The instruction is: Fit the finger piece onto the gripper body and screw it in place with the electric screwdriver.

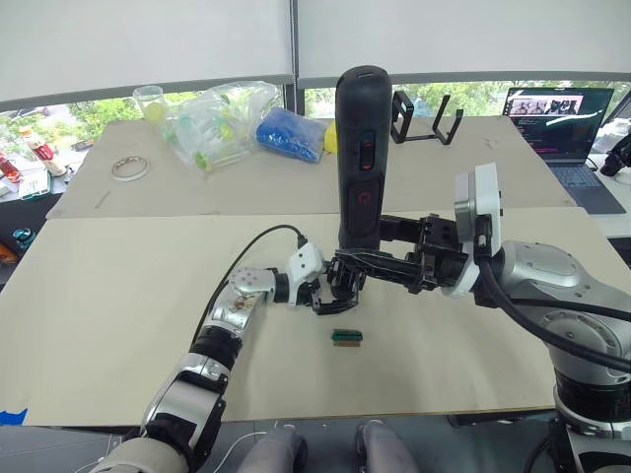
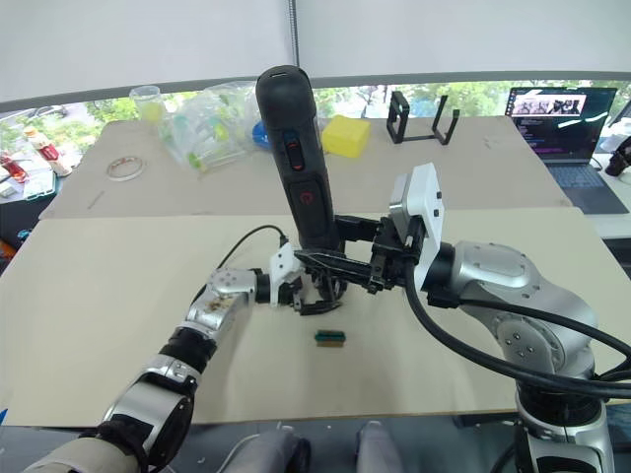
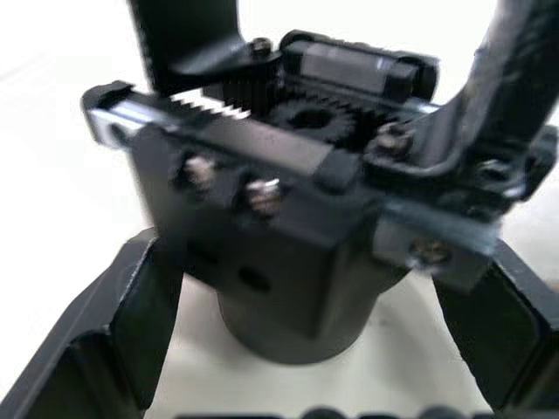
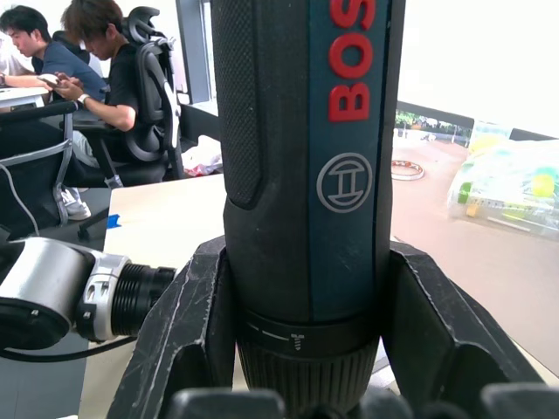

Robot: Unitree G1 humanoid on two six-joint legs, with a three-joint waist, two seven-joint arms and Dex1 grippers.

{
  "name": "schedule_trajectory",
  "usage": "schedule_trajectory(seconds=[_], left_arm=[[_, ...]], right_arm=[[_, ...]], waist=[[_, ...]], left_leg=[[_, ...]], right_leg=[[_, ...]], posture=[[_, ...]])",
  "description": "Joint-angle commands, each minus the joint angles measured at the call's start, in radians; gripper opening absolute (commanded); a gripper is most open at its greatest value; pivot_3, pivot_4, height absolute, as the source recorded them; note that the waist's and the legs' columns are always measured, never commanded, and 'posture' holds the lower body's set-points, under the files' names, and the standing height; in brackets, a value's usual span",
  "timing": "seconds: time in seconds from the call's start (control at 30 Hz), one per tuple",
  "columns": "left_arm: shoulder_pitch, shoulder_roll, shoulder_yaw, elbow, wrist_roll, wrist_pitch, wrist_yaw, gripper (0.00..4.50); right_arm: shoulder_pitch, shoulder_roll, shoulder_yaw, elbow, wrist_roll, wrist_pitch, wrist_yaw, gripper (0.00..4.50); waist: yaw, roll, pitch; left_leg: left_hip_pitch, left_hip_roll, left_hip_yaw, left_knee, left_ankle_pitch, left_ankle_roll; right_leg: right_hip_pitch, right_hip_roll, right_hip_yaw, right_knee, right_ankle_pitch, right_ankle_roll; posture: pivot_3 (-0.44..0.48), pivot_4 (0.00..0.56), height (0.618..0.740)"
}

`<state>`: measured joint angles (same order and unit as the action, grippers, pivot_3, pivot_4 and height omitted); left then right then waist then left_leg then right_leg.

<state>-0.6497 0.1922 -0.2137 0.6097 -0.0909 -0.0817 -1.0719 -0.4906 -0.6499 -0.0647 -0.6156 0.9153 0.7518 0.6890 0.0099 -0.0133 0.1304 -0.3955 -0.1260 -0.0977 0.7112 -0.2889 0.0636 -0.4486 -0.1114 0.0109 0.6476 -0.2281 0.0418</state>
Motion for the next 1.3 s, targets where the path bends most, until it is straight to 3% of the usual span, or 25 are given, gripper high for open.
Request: schedule_trajectory(seconds=[0.03,0.17,0.53,1.3], left_arm=[[0.003,0.0,0.005,-0.023,0.008,-0.032,0.027,3.96],[0.003,0.008,0.009,-0.009,0.004,-0.032,0.022,2.41],[0.003,0.007,0.012,-0.014,-0.006,-0.014,0.015,2.45],[0.001,0.008,0.016,-0.024,-0.01,-0.009,0.017,2.45]], right_arm=[[-0.023,0.004,-0.031,-0.024,0.006,-0.041,0.004,1.91],[-0.07,0.014,-0.021,0.006,-0.002,-0.045,0.007,1.91],[-0.185,0.104,0.051,0.099,-0.123,-0.076,-0.017,1.91],[-0.153,0.175,0.119,0.136,-0.269,-0.112,0.024,1.91]], waist=[[0.0,0.0,0.0],[0.0,0.0,0.0],[-0.002,0.0,0.0],[-0.005,0.0,0.0]], left_leg=[[0.0,0.0,0.0,0.0,0.0,0.0],[0.0,0.0,0.0,0.0,0.0,0.0],[0.0,0.0,0.0,0.0,0.0,0.0],[0.0,0.0,0.0,0.0,0.0,0.0]], right_leg=[[0.0,0.0,0.0,0.0,0.0,0.0],[0.0,0.0,0.0,0.0,0.0,0.0],[-0.001,0.0,0.0,0.001,0.0,0.0],[-0.002,0.003,-0.001,0.001,0.0,0.0]], posture=[[0.0,0.15,0.74],[0.0,0.15,0.74],[0.0,0.15,0.74],[0.0,0.15,0.74]])
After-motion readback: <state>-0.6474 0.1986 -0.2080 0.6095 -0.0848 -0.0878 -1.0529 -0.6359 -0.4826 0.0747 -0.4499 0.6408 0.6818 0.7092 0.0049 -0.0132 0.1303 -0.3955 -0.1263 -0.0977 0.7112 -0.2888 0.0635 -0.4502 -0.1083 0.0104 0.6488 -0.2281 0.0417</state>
